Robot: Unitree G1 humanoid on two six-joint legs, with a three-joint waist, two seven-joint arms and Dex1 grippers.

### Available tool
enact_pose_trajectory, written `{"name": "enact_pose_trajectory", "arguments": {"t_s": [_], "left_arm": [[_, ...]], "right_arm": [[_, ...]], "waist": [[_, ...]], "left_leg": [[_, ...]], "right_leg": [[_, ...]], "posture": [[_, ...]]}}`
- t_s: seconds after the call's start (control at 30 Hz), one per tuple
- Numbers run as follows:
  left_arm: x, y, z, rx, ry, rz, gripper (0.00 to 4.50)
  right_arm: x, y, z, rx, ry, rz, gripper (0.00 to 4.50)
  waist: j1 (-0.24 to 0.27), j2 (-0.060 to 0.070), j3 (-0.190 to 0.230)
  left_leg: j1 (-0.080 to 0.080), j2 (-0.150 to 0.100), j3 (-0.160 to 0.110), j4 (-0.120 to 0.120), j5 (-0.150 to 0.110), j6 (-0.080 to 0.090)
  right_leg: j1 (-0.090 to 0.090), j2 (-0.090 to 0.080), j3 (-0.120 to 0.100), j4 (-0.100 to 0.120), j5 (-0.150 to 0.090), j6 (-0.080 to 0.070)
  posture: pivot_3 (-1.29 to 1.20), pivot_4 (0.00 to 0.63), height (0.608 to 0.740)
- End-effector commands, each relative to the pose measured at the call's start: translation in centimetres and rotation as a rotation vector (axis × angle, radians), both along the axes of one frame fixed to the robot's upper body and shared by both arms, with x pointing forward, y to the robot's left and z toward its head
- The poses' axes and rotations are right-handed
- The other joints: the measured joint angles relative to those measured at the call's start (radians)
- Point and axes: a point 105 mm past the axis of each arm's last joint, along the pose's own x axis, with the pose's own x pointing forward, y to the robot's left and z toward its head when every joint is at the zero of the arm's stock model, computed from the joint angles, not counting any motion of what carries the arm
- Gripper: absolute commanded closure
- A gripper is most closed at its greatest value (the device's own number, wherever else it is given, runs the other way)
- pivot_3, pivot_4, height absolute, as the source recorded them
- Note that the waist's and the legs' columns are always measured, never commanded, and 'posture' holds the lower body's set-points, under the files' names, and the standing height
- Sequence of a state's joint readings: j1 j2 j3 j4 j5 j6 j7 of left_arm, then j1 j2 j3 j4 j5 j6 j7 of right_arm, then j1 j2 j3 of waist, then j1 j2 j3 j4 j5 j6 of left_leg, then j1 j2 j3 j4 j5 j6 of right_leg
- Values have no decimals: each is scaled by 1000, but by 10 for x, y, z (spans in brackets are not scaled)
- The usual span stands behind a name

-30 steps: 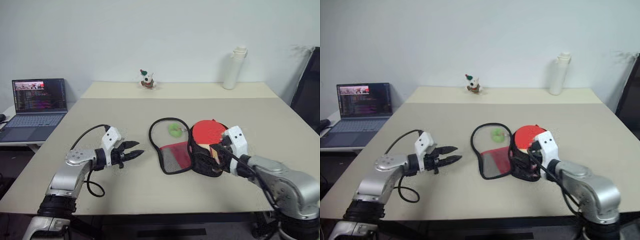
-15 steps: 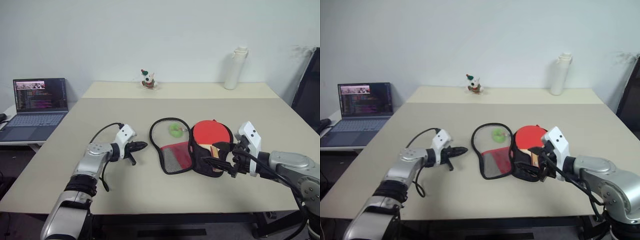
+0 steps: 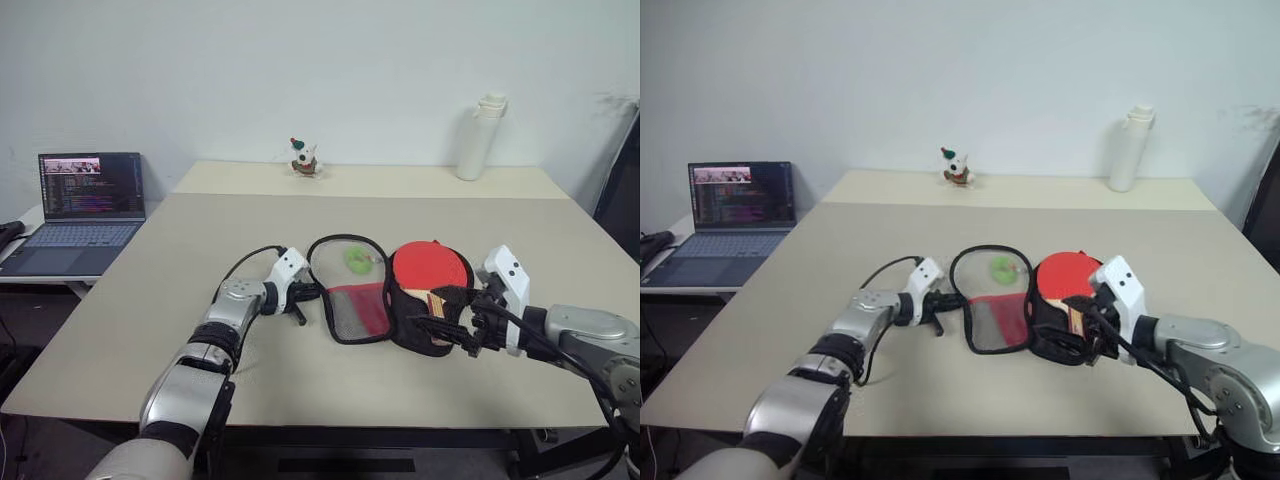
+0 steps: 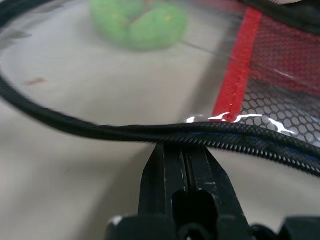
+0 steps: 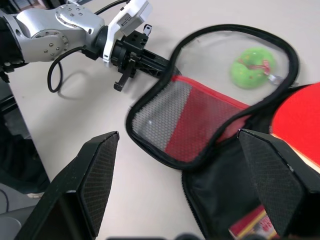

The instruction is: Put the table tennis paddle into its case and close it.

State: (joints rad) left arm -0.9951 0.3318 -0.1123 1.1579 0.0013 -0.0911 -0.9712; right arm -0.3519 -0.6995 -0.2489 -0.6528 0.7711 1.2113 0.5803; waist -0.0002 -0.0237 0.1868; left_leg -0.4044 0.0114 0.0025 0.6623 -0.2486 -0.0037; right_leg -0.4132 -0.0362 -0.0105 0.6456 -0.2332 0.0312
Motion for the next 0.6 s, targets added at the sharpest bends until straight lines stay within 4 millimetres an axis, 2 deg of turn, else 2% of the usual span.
{"name": "enact_pose_trajectory", "arguments": {"t_s": [0.03, 0.17, 0.33, 0.47, 0.6], "left_arm": [[6, -20, 34, -18, -107, -80, 4464], [1, -49, 65, -66, -185, -206, 4464], [-6, -88, 96, -91, -257, -332, 4464], [-10, -118, 104, -83, -277, -385, 4464], [-13, -138, 102, -67, -269, -400, 4464]], "right_arm": [[-4, -9, 12, -5, -55, -18, 330], [-9, -30, 15, -25, -51, -60, 330], [-15, -77, 21, -75, -32, -189, 330], [-18, -103, 28, -99, -41, -278, 330], [-19, -108, 29, -99, -49, -303, 330]], "waist": [[0, 0, 0], [2, 0, 0], [5, -1, 0], [7, -1, 1], [-1, -1, 1]], "left_leg": [[0, 0, 0, 0, 0, 0], [-3, 0, 0, 1, 0, 0], [-5, -1, 1, 1, 0, 0], [-5, -1, 1, 1, 0, 0], [-4, -2, 2, 1, 0, 0]], "right_leg": [[0, 0, 0, 0, 0, 0], [-2, 0, -1, 0, 0, 0], [-2, 0, -2, -1, 0, 0], [-2, 0, -2, -1, 0, 0], [-2, 1, -1, 0, 0, 0]], "posture": [[0, 150, 740], [0, 150, 740], [0, 150, 740], [0, 150, 740], [0, 150, 740]]}}
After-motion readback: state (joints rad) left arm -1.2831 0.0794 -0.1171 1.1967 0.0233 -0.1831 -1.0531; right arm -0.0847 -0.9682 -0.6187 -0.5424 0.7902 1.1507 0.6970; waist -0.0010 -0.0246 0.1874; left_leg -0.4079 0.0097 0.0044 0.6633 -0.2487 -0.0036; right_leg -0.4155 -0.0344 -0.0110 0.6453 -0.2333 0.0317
